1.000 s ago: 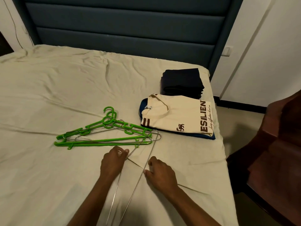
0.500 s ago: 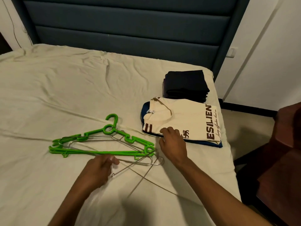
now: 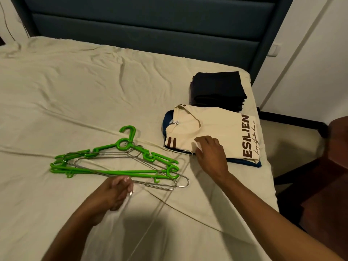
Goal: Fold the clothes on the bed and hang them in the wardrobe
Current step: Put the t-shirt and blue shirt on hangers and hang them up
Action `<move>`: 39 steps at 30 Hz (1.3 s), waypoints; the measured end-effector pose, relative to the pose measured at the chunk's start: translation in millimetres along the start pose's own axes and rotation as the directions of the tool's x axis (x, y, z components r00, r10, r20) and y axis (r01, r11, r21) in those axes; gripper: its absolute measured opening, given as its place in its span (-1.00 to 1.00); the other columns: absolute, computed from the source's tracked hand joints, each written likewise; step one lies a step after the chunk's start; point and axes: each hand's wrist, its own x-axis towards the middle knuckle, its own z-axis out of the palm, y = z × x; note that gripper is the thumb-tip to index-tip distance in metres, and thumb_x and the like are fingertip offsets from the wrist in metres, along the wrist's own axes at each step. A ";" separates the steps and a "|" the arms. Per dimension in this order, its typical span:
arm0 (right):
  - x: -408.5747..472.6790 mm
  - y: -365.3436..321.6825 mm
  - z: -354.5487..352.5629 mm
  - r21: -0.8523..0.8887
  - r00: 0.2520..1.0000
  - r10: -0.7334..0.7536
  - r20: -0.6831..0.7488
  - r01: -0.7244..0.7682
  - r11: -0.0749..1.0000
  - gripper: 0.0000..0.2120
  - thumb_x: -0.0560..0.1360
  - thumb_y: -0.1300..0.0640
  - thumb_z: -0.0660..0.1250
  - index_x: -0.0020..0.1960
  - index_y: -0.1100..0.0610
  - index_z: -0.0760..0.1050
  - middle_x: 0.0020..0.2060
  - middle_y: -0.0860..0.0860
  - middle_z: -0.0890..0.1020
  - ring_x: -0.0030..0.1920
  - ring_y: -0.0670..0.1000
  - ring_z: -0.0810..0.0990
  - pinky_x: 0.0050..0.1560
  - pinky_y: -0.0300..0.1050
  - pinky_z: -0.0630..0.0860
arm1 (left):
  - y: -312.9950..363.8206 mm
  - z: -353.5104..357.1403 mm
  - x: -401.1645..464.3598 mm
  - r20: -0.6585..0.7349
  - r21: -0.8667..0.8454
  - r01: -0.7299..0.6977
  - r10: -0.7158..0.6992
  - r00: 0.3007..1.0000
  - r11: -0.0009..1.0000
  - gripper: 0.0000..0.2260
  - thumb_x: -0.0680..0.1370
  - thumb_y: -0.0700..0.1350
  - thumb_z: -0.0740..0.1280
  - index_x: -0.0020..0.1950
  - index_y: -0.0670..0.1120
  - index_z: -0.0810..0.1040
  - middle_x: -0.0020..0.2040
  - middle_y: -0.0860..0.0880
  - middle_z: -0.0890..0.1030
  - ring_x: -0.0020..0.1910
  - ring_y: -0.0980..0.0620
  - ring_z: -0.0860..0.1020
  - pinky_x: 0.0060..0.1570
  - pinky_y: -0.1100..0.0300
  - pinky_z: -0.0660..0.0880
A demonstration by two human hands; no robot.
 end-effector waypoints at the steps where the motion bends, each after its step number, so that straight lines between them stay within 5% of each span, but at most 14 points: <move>1: 3.9 1.1 -3.2 -0.003 1.000 -0.013 0.010 0.013 1.000 -0.71 0.57 0.12 0.31 0.27 0.13 0.53 0.19 0.10 0.59 0.15 0.21 0.52 0.04 0.07 0.46 | 2.5 -7.8 -0.7 -0.052 -0.020 -0.019 0.018 0.999 1.000 -0.67 0.65 -0.02 0.18 -0.19 -0.23 0.45 -0.48 0.02 0.16 -0.53 0.13 0.08 -0.51 0.36 0.03; 9: 32.5 -40.9 18.8 -0.136 0.969 -0.138 0.205 0.168 0.976 -0.29 0.43 -0.10 0.46 0.47 0.10 0.30 0.45 0.11 0.35 0.34 0.20 0.38 0.20 0.11 0.43 | 12.4 -37.3 22.4 -0.439 -0.052 -0.088 0.056 0.897 0.995 -0.66 0.73 -0.14 0.08 -0.20 -0.20 0.42 -0.55 0.07 0.21 -0.63 0.18 0.13 -0.54 0.43 0.08; 13: 55.7 -51.1 38.9 -0.145 0.977 -0.157 0.146 0.178 0.973 -0.63 0.50 0.00 0.38 0.25 0.13 0.49 0.29 0.15 0.51 0.14 0.26 0.51 -0.01 0.07 0.46 | 15.3 -31.5 39.6 -0.478 -0.064 -0.099 0.057 0.877 0.993 -0.65 0.72 -0.12 0.09 -0.22 -0.19 0.43 -0.56 0.06 0.21 -0.64 0.19 0.13 -0.56 0.43 0.09; 17: 63.2 -42.2 35.6 0.260 0.997 0.076 -0.020 -0.069 0.963 -0.81 0.59 0.12 0.22 0.06 0.18 0.57 -0.13 0.14 0.67 -0.15 0.21 0.60 -0.23 0.01 0.44 | 21.5 -28.8 56.3 -0.490 -0.051 -0.094 0.057 0.870 0.994 -0.65 0.73 -0.12 0.09 -0.22 -0.19 0.43 -0.55 0.05 0.21 -0.64 0.18 0.14 -0.58 0.42 0.10; 21: 74.6 -25.5 18.3 0.691 0.898 0.435 0.069 -0.357 0.628 -0.87 0.64 0.10 0.22 0.01 0.12 0.50 -0.10 0.06 0.65 -0.04 0.12 0.59 -0.01 -0.01 0.50 | 32.0 -19.4 77.9 -0.505 -0.064 -0.085 0.042 0.862 0.994 -0.65 0.72 -0.11 0.11 -0.22 -0.18 0.44 -0.59 0.08 0.25 -0.67 0.18 0.16 -0.61 0.42 0.11; 24: 82.8 -13.1 2.9 0.877 0.820 0.556 0.132 -0.359 0.320 -0.87 0.66 0.11 0.20 0.01 0.08 0.50 -0.10 0.00 0.62 -0.02 0.03 0.59 0.02 -0.14 0.51 | 41.4 -6.3 98.1 -0.509 -0.034 -0.096 0.065 0.858 0.995 -0.63 0.72 -0.09 0.14 -0.25 -0.17 0.47 -0.61 0.08 0.29 -0.67 0.17 0.20 -0.60 0.43 0.14; 27: 83.5 -2.5 -12.0 0.940 0.783 0.594 0.185 -0.316 0.124 -0.87 0.67 0.11 0.18 0.03 0.04 0.50 -0.11 -0.03 0.62 -0.06 -0.04 0.60 -0.03 -0.23 0.51 | 47.5 8.7 121.4 -0.516 0.038 -0.088 0.095 0.851 0.995 -0.62 0.71 -0.09 0.16 -0.27 -0.15 0.51 -0.63 0.09 0.36 -0.64 0.09 0.28 -0.53 0.35 0.21; 32: 84.5 7.5 -26.5 0.959 0.768 0.601 0.219 -0.282 0.012 -0.85 0.67 0.07 0.18 0.02 -0.02 0.52 -0.09 -0.03 0.66 -0.03 -0.02 0.64 0.03 -0.12 0.57 | 62.7 36.7 155.7 -0.521 0.158 -0.044 0.121 0.845 0.986 -0.59 0.69 -0.05 0.19 -0.34 -0.04 0.55 -0.52 -0.02 0.47 -0.45 -0.11 0.42 -0.33 0.09 0.36; 35: 84.9 9.5 -32.5 0.967 0.783 0.584 0.214 -0.256 -0.011 -0.85 0.67 0.07 0.18 0.02 -0.03 0.52 -0.08 -0.01 0.67 -0.01 0.01 0.65 0.06 -0.07 0.59 | 73.1 51.1 174.0 -0.524 0.235 -0.016 0.141 0.840 0.972 -0.60 0.67 -0.05 0.19 -0.34 -0.03 0.56 -0.21 -0.22 0.66 -0.15 -0.32 0.61 -0.02 -0.09 0.56; 39: 84.9 13.1 -34.7 0.973 0.814 0.544 0.205 -0.228 -0.025 -0.85 0.67 0.07 0.20 0.07 -0.05 0.54 0.00 0.05 0.70 0.10 0.10 0.66 0.19 0.08 0.58 | 81.1 67.7 196.0 -0.509 0.344 0.059 0.134 0.850 0.937 -0.64 0.66 0.03 0.16 -0.02 -0.15 0.66 0.00 -0.30 0.67 0.02 -0.34 0.61 0.05 -0.16 0.58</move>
